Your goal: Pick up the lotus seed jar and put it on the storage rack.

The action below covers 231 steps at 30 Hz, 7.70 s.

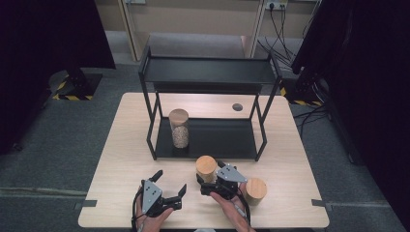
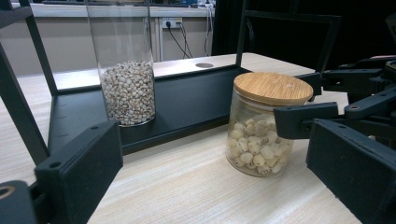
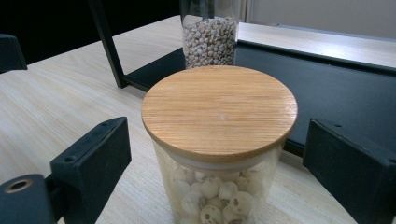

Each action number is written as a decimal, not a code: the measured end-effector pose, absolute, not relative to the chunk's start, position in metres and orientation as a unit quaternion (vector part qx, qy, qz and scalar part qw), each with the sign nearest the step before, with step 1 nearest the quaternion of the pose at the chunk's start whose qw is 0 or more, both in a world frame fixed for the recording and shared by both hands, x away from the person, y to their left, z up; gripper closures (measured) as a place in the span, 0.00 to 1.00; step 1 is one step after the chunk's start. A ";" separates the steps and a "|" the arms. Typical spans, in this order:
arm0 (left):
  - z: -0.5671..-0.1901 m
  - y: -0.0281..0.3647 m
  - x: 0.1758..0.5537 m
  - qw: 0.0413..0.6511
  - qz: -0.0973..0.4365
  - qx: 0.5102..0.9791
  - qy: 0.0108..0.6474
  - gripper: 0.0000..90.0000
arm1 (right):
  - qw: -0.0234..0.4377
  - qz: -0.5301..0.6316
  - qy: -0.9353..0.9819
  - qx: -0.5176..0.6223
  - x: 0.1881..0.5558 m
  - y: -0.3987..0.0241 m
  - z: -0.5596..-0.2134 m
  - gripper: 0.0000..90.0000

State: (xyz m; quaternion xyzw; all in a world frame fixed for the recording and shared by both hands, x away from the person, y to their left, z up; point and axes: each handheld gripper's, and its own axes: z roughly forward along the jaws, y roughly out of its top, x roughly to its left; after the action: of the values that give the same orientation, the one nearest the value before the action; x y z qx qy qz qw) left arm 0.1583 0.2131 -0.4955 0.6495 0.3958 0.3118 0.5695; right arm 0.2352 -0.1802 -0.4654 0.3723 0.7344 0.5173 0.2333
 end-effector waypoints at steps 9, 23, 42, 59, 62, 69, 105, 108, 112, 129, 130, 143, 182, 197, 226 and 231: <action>-0.496 0.213 0.158 0.570 0.313 0.648 0.396 0.04 | 0.228 0.515 0.738 0.372 0.241 -0.178 -0.465 0.17; -0.496 0.213 0.158 0.570 0.314 0.648 0.395 0.04 | 0.240 0.505 0.748 0.357 0.243 -0.174 -0.465 0.28; -0.496 0.213 0.158 0.571 0.314 0.647 0.396 0.04 | 0.225 0.521 0.739 0.362 0.255 -0.178 -0.445 0.28; -0.496 0.213 0.158 0.571 0.313 0.647 0.397 0.04 | 0.239 0.520 0.729 0.376 0.268 -0.172 -0.424 0.28; -0.496 0.213 0.158 0.571 0.313 0.647 0.397 0.04 | 0.244 0.517 0.729 0.377 0.272 -0.169 -0.419 0.28; -0.496 0.213 0.158 0.572 0.312 0.647 0.397 0.04 | 0.256 0.506 0.728 0.386 0.283 -0.157 -0.411 0.28; -0.497 0.214 0.158 0.572 0.311 0.648 0.394 0.04 | 0.295 0.455 0.710 0.449 0.333 -0.117 -0.430 0.28; -0.497 0.213 0.158 0.572 0.312 0.649 0.394 0.04 | 0.293 0.452 0.710 0.453 0.337 -0.115 -0.433 0.28; -0.497 0.213 0.158 0.572 0.312 0.649 0.394 0.04 | 0.290 0.452 0.712 0.453 0.340 -0.114 -0.435 0.28; -0.497 0.213 0.158 0.571 0.311 0.649 0.394 0.04 | 0.295 0.451 0.709 0.455 0.341 -0.113 -0.439 0.25; -0.497 0.213 0.158 0.571 0.311 0.649 0.394 0.04 | 0.294 0.451 0.709 0.455 0.341 -0.113 -0.438 0.22; -0.497 0.213 0.158 0.572 0.312 0.648 0.395 0.04 | 0.285 0.462 0.698 0.467 0.331 -0.119 -0.428 0.08; -0.497 0.213 0.157 0.572 0.314 0.646 0.397 0.04 | 0.242 0.517 0.715 0.404 0.279 -0.160 -0.408 0.05; -0.497 0.213 0.157 0.572 0.315 0.645 0.398 0.04 | 0.235 0.548 0.718 0.360 0.246 -0.190 -0.402 0.05; -0.498 0.212 0.157 0.572 0.314 0.644 0.399 0.04 | 0.241 0.567 0.701 0.359 0.209 -0.250 -0.409 0.05; -0.497 0.212 0.157 0.572 0.315 0.644 0.398 0.04 | 0.238 0.568 0.699 0.362 0.204 -0.259 -0.412 0.05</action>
State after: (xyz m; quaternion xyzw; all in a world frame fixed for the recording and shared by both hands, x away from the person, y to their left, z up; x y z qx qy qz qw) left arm 0.1569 0.2125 -0.4973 0.6443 0.3979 0.3153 0.5720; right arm 0.2041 -0.2587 -0.4119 0.3619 0.6995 0.5685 0.2378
